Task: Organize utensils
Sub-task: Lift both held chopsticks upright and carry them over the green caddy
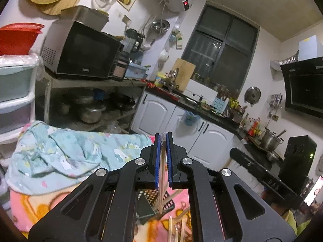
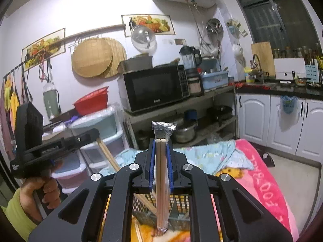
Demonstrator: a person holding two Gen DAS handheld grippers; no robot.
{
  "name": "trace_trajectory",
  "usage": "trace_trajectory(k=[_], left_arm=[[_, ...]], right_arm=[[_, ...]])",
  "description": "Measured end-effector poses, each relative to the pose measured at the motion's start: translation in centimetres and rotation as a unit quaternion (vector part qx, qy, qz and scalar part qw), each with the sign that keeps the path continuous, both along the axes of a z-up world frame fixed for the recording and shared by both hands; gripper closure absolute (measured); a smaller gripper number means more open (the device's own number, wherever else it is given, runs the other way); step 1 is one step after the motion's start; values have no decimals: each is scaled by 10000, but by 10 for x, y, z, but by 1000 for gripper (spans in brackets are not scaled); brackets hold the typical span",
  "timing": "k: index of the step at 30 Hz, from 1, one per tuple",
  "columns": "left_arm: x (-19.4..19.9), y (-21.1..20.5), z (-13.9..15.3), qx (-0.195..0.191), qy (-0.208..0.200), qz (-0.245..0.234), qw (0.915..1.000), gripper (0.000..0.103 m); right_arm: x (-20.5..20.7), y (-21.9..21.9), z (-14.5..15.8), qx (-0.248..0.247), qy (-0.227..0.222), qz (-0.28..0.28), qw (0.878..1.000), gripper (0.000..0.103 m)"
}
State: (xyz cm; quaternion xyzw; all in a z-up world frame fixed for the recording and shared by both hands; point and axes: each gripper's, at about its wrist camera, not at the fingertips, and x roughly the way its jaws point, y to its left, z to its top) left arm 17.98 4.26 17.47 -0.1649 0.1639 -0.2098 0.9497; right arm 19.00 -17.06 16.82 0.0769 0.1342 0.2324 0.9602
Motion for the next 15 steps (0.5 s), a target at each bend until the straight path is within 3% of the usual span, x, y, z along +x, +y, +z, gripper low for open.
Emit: trace_trajectory(k=[7, 15], left_arm=[[7, 1, 0, 140, -53, 201, 9997, 100], [10, -5, -15, 378, -43, 302, 9988, 100]], right_arm=[[6, 1, 15, 38, -350, -63, 9994, 92], [21, 3, 8, 6, -467, -146, 9988, 92]])
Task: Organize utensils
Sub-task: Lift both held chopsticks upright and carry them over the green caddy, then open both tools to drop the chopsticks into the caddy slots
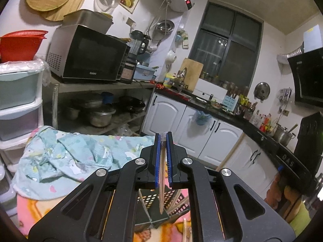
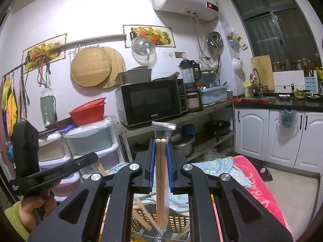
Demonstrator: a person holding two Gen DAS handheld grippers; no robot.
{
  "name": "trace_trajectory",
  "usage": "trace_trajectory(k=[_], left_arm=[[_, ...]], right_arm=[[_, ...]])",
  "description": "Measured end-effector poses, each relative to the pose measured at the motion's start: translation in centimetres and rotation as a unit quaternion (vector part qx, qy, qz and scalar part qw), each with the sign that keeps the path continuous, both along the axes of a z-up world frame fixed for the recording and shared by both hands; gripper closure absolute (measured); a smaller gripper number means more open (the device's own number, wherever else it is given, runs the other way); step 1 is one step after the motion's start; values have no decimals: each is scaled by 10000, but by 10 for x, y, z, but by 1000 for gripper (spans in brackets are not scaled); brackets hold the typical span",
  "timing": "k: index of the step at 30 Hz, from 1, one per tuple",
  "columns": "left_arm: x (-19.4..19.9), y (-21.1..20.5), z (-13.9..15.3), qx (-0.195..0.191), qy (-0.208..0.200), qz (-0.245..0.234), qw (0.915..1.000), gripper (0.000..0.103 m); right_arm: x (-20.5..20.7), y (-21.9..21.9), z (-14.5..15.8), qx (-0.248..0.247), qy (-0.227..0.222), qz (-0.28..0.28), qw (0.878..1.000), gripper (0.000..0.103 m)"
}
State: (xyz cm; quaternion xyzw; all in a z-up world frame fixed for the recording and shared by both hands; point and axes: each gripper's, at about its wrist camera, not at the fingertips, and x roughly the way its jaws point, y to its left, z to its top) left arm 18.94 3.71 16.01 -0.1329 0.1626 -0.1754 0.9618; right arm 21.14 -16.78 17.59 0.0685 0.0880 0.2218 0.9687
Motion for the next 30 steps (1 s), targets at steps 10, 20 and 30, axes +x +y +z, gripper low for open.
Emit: trace_trajectory(k=[10, 20, 30], left_arm=[[7, -11, -27, 227, 76, 60, 9997, 100], [11, -15, -49, 261, 275, 20, 9993, 100], [13, -16, -65, 288, 448, 26, 9986, 100]], right_arm=[[23, 5, -35, -140, 141, -231, 9995, 92], [27, 6, -63, -37, 326, -368, 9988, 92], [33, 11, -80, 46, 537, -408, 9977, 91]])
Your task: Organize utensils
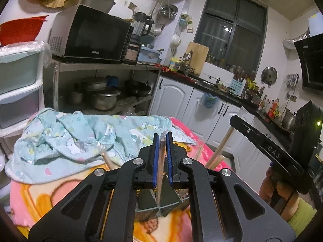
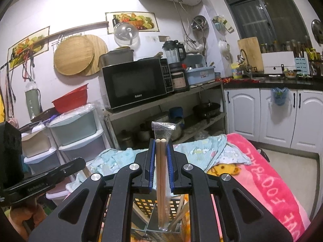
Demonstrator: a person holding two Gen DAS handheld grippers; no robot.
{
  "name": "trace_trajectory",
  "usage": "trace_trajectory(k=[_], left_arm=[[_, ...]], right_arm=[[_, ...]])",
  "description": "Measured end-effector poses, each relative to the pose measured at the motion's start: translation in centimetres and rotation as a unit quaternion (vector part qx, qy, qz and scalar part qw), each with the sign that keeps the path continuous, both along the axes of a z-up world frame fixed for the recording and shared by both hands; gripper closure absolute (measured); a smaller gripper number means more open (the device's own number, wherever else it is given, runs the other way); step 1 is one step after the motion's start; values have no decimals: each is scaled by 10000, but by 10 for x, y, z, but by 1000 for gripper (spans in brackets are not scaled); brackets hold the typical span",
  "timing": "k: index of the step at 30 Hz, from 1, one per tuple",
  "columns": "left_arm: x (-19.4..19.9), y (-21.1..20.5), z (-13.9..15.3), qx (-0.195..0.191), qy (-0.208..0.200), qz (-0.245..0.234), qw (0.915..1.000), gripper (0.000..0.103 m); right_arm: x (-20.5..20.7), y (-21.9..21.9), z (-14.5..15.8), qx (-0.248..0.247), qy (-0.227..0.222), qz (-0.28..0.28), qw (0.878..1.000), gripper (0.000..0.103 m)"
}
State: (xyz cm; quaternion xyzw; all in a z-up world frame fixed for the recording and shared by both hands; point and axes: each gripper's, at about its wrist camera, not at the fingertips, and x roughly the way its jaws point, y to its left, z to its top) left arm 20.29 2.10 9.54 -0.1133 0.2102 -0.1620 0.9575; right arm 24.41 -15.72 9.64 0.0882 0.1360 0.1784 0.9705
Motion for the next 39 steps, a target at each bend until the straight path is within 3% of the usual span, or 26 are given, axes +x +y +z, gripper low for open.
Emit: trace_trajectory(k=[2, 5, 8, 12, 17, 39], left_arm=[[-1, 0, -2, 18, 26, 24, 10000, 96], [-1, 2, -5, 12, 106, 81, 9999, 71], [-3, 6, -8, -31, 178, 154, 9997, 60], [-9, 13, -7, -76, 195, 300, 9993, 33], [-19, 25, -5, -159, 182, 514, 9984, 11], [-57, 46, -15, -264, 374, 728, 9963, 11]], right_arm=[[-1, 1, -2, -35, 54, -4, 10000, 77], [-5, -2, -4, 9, 82, 26, 10000, 69], [-10, -5, -7, 25, 141, -4, 9999, 60], [-17, -10, -11, -5, 260, -59, 9996, 54], [-27, -21, -14, 9, 457, -127, 9989, 49], [-56, -36, -26, -111, 912, -151, 9957, 47]])
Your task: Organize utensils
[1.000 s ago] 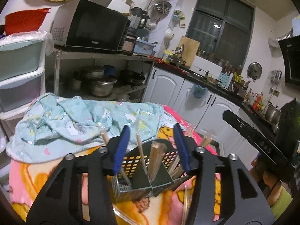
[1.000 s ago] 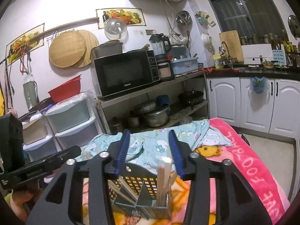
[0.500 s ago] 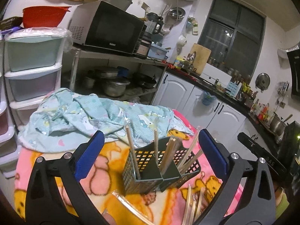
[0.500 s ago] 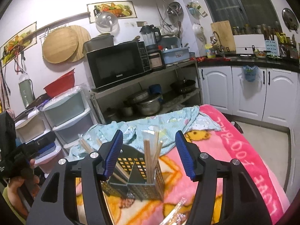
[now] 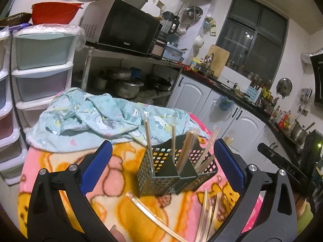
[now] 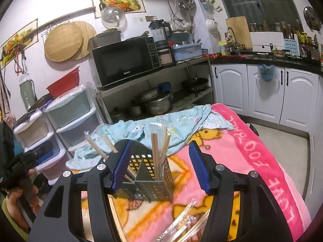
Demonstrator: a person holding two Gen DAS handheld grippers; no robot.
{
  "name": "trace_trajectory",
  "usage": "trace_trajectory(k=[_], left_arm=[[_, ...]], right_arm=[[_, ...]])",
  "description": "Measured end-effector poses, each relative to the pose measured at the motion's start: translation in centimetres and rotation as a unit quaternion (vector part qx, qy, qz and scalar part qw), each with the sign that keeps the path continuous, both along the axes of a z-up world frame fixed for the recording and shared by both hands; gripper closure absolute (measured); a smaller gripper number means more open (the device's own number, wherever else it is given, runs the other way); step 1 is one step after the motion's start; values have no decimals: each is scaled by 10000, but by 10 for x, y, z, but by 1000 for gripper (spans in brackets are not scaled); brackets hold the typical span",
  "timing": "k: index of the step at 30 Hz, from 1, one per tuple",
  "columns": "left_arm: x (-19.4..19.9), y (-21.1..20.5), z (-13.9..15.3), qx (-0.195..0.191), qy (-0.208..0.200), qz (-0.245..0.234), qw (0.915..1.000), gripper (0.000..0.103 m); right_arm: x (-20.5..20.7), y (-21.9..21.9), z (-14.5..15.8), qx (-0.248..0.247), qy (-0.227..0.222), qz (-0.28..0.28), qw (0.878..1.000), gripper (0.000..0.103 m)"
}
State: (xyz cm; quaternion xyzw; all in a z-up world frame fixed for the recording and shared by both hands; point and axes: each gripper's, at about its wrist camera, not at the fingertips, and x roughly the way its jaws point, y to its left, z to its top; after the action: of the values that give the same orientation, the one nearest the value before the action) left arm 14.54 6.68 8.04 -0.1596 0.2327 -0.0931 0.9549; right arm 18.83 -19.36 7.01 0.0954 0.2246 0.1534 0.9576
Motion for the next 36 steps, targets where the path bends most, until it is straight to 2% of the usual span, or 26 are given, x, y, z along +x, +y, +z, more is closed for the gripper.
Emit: trace_trajectory(k=[12, 27, 36], left_arm=[[-10, 2, -20, 30, 258, 17, 9997, 11], [-16, -16, -46, 218, 625, -205, 9976, 11], [-17, -25, -64, 342, 856, -279, 9954, 11]], right_arm=[[-6, 1, -17, -193, 296, 117, 9993, 47], [-10, 12, -41, -371, 675, 455, 9960, 47], [-11, 19, -64, -648, 990, 623, 9910, 47]])
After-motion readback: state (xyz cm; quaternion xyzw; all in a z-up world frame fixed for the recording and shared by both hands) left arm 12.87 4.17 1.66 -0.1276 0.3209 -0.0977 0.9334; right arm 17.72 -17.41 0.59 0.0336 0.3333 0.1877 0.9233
